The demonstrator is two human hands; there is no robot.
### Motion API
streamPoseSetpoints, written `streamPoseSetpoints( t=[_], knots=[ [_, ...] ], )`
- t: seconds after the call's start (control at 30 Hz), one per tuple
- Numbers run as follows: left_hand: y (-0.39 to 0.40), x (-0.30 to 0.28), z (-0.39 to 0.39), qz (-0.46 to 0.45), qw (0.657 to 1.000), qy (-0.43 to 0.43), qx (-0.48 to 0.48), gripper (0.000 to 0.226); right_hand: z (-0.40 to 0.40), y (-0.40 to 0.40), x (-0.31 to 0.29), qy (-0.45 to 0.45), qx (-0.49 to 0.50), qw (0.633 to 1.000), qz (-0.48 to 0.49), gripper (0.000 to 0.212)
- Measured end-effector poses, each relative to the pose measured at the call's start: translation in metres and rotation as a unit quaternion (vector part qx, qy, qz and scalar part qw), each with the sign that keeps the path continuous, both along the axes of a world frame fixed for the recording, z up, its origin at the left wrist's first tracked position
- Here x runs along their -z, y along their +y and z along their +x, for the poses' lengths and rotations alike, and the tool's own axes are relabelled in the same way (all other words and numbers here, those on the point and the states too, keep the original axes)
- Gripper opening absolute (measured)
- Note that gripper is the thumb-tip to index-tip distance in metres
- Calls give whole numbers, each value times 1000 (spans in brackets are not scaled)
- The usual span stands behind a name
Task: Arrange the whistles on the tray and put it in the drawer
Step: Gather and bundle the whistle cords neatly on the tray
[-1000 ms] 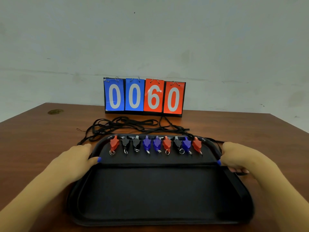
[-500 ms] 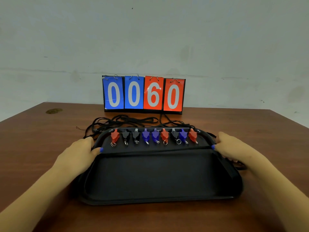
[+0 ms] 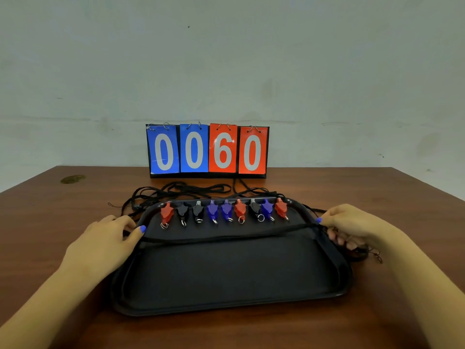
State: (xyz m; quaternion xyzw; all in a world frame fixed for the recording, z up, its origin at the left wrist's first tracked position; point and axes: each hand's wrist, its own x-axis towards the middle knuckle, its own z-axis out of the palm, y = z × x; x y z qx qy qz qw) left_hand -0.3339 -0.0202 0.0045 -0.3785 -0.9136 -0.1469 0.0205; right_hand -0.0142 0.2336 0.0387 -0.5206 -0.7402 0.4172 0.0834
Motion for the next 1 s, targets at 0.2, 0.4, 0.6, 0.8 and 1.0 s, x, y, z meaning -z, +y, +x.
streamPoseSetpoints(
  t=[0.2, 0.4, 0.6, 0.8, 1.0],
  knots=[
    [-2, -5, 13, -7, 999, 33, -13, 41, 1, 1, -1, 19, 24, 999, 30, 17],
    [-6, -9, 18, 9, 997, 74, -12, 39, 5, 4, -4, 10, 35, 999, 36, 17],
    [-6, -17, 30, 20, 985, 165, 40, 33, 18, 14, -7, -79, 79, 985, 131, 20],
    [-8, -21, 39, 55, 966, 237, 92, 26, 29, 5, -18, -242, 47, 967, 71, 24],
    [-2, -10, 52, 44, 960, 221, 164, 23, 28, 6, -12, -255, 39, 966, 13, 21]
  ],
)
